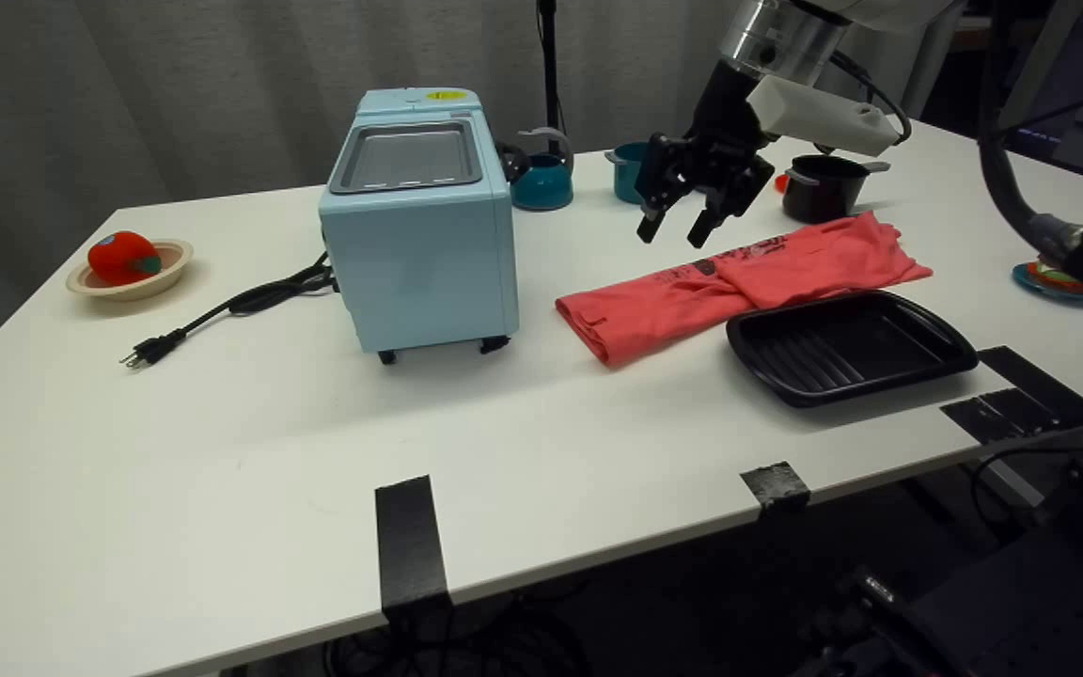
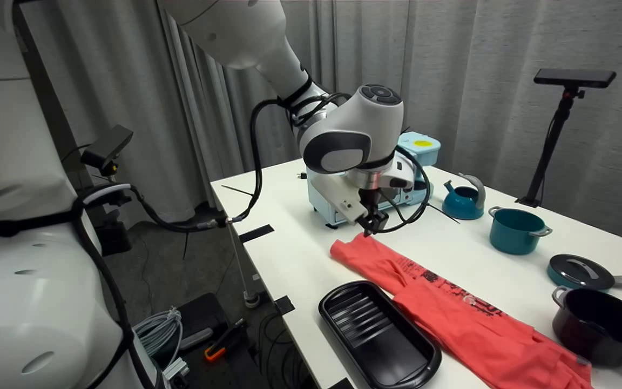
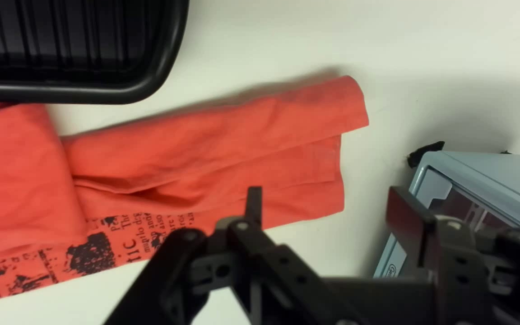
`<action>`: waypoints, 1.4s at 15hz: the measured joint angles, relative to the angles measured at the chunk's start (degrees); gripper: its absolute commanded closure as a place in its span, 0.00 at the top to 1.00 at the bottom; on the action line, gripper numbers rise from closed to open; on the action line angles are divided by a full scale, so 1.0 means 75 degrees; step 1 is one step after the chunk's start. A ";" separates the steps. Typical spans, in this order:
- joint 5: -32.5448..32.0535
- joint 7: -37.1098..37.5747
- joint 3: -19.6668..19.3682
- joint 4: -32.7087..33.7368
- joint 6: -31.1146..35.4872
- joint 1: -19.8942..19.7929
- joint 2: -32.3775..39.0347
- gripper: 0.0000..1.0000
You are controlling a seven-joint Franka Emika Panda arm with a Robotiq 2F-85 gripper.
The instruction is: Unfold the shirt
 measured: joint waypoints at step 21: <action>-0.1391 0.0043 -0.2086 0.1911 -0.1585 -0.0972 0.0633 1.00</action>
